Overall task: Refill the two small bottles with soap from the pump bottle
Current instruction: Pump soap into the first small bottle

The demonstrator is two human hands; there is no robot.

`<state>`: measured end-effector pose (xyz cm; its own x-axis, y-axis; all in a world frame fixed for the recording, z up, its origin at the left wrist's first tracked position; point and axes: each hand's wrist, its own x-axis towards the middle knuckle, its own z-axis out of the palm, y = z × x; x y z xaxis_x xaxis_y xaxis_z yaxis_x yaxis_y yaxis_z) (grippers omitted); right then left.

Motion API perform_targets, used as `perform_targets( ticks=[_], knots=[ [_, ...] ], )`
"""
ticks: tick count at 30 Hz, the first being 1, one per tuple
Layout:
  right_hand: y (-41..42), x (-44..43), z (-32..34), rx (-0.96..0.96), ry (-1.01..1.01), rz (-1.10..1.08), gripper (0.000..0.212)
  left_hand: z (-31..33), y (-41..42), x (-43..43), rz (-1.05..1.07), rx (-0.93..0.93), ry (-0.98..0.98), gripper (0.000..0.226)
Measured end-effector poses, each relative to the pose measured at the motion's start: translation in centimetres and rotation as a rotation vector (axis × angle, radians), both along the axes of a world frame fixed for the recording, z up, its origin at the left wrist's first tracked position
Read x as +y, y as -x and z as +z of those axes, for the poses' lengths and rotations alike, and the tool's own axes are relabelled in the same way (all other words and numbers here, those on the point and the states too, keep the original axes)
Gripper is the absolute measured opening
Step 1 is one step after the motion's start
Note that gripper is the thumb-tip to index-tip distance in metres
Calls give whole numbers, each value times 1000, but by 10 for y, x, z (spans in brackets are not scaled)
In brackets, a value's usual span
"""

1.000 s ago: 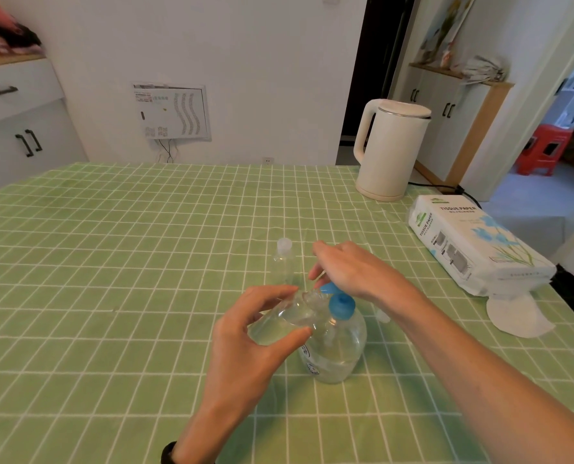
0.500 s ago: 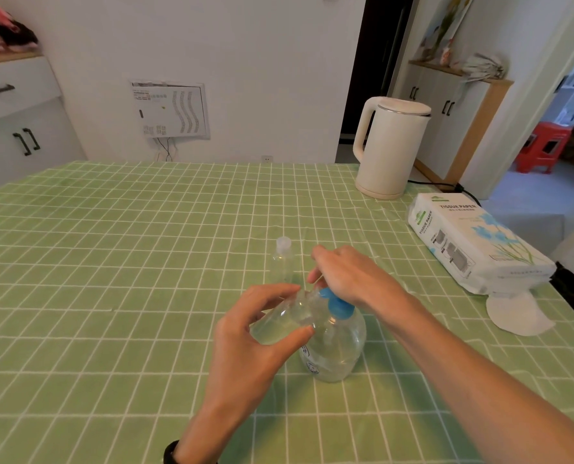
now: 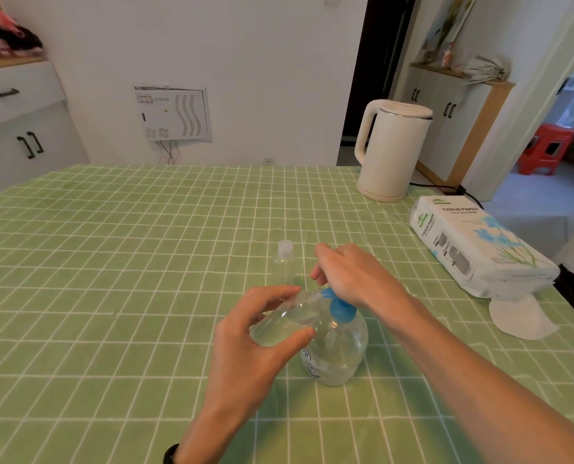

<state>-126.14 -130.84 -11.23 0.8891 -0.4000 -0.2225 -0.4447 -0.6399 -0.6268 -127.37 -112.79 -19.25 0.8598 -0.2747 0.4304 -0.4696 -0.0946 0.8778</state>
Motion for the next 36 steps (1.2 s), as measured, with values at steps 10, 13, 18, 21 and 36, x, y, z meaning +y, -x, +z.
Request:
perform_targets(
  ticks=[10,13,18,21,36],
  knots=[
    [1,-1,3,-8,-20,7,63,-2,1,-1,7,21,-1,47],
    [-1,-2,7,-6,-32,31,60,-1,0,0,11,25,12,47],
    [-1,-1,2,-25,-124,22,56,0,-1,0,9,2,14,46],
    [1,1,-3,-18,-114,5,54,-3,-1,0,8,2,-3,47],
    [0,-2,5,-28,-43,16,57,-1,1,1,12,15,3,45]
  ],
)
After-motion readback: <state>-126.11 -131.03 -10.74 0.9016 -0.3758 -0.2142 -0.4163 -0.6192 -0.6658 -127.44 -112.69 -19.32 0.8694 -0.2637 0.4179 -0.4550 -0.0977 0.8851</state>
